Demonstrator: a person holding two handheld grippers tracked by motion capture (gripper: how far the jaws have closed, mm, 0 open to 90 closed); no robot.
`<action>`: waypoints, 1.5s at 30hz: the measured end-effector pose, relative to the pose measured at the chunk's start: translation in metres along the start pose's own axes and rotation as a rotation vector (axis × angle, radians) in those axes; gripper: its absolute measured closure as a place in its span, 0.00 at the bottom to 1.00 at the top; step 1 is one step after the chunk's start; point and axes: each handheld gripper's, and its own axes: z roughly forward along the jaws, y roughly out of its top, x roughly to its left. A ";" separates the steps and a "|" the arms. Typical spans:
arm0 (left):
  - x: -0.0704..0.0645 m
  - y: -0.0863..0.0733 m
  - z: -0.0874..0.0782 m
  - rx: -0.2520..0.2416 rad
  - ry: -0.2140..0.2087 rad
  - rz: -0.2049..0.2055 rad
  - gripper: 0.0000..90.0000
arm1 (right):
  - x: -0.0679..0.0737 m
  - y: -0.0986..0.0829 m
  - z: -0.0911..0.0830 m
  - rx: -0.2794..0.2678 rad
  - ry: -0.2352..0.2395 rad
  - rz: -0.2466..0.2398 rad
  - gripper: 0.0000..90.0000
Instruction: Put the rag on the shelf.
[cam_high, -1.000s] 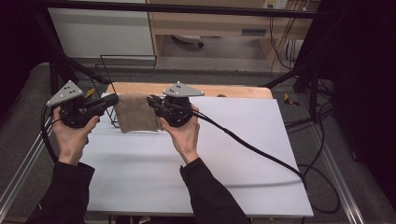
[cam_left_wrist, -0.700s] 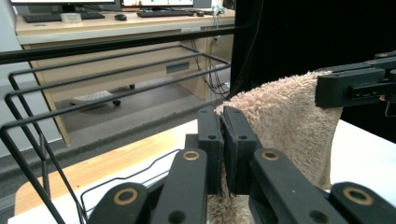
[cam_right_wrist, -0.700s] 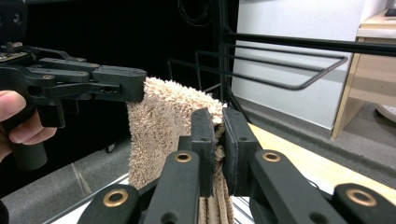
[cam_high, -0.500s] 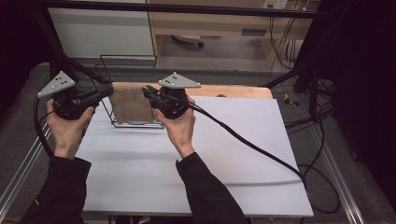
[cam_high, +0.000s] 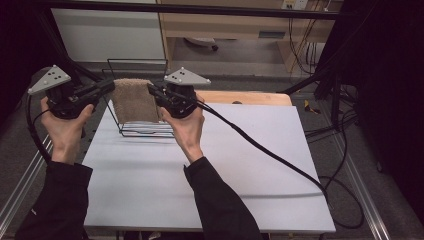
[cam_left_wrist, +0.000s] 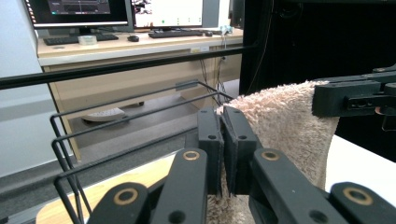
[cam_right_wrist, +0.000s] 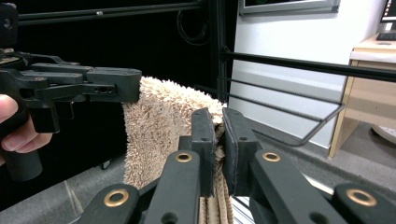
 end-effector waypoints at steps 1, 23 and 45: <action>0.001 0.001 0.000 -0.004 0.002 -0.001 0.96 | 0.000 0.002 0.001 -0.001 0.000 -0.001 0.93; 0.017 0.028 -0.002 -0.057 0.030 -0.004 0.96 | 0.003 0.036 0.016 -0.043 -0.003 -0.036 0.94; 0.035 0.052 0.002 -0.098 0.065 -0.002 0.96 | 0.004 0.066 0.033 -0.070 -0.012 -0.078 0.94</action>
